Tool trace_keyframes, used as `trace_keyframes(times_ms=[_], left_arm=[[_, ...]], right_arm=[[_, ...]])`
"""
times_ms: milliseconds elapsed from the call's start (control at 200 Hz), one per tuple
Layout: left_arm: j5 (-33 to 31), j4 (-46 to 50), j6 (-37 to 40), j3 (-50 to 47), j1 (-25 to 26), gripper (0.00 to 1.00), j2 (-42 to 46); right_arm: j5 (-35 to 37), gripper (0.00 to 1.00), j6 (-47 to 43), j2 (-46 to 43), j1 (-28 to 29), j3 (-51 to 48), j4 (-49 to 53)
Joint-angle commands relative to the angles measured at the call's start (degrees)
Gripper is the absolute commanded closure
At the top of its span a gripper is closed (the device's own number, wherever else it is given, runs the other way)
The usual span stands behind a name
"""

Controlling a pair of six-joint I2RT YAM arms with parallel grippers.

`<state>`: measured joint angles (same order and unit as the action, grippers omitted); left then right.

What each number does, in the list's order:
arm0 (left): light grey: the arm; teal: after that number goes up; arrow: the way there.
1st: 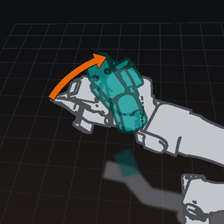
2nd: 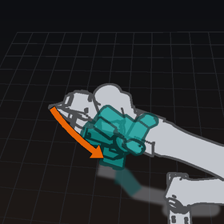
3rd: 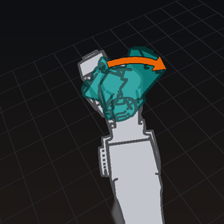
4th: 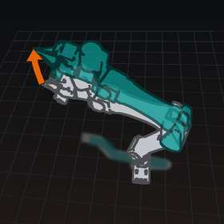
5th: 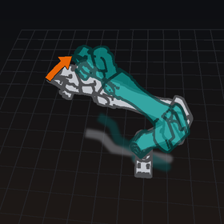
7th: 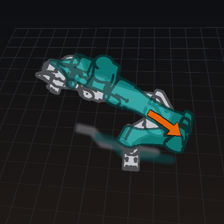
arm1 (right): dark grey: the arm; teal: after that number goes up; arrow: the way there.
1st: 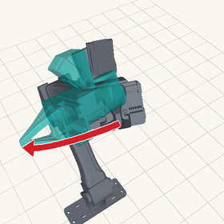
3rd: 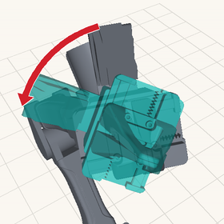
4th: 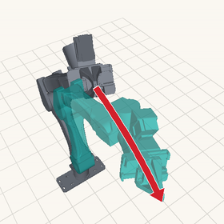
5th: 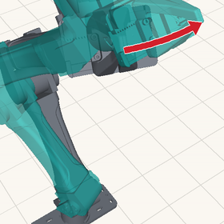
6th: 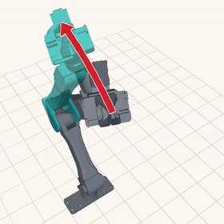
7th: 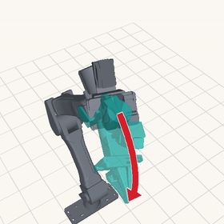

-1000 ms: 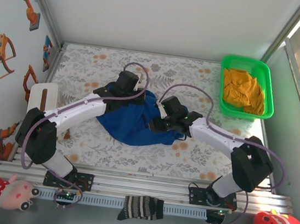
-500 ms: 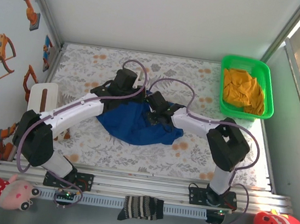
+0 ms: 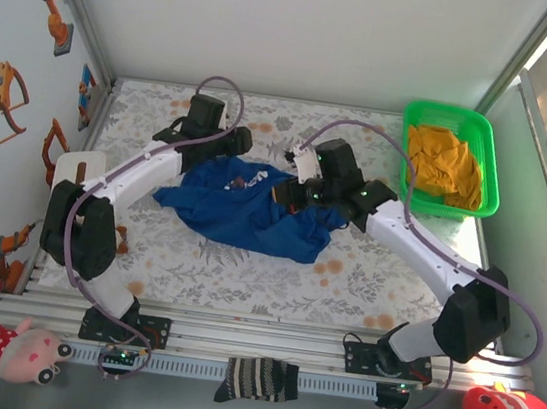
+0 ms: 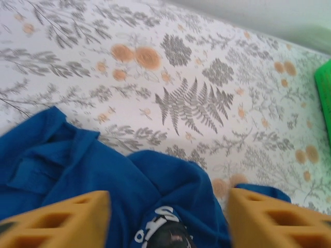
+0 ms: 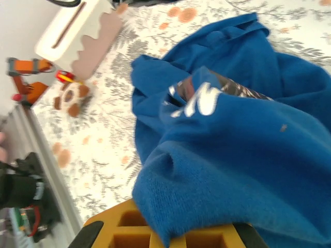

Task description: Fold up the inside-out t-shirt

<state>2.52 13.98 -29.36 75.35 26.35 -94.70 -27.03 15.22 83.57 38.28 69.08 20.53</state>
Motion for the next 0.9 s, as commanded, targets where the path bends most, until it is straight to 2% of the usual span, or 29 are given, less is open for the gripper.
trace_keyframes(times_ms=[0,130,225,325,436,546,746,896], left_arm=[[1.97,1.1,-1.08,-1.09,0.26,0.24,6.5],[-0.28,-4.43,-7.8,-14.68,2.84,0.2,19.38],[-6.72,-7.67,-11.59,-23.88,9.62,0.19,27.35],[-15.44,-9.73,-13.13,-29.3,18.78,0.19,30.21],[-22.47,-11.02,-13.22,-30.22,26.95,0.19,26.87],[-26.71,-10.42,-12.55,-27.64,30.43,0.19,19.85],[-32.92,-9.5,-11.59,-23.14,30.54,0.18,10.54],[-33.39,-9.8,-10.92,-21.36,28.84,0.19,7.91]], right_arm=[[-7.69,1.0,3.96,1.11,-2.49,-1.59,-1.85],[-7.61,1.0,6.91,0.97,-4.86,-3.19,-4.51],[-7.28,1.0,9.13,0.79,-6.23,-4.55,-6.12],[-7.36,1.0,10.49,0.46,-6.85,-5.46,-7.24],[-7.12,1.0,11.23,0.0,-7.01,-5.93,-7.34],[-6.87,1.0,11.75,-0.73,-6.99,-6.31,-7.44],[-6.71,1.0,12.55,-2.74,-6.99,-7.5,-7.06],[-7.32,1.0,13.29,-4.24,-6.99,-8.42,-7.28]])
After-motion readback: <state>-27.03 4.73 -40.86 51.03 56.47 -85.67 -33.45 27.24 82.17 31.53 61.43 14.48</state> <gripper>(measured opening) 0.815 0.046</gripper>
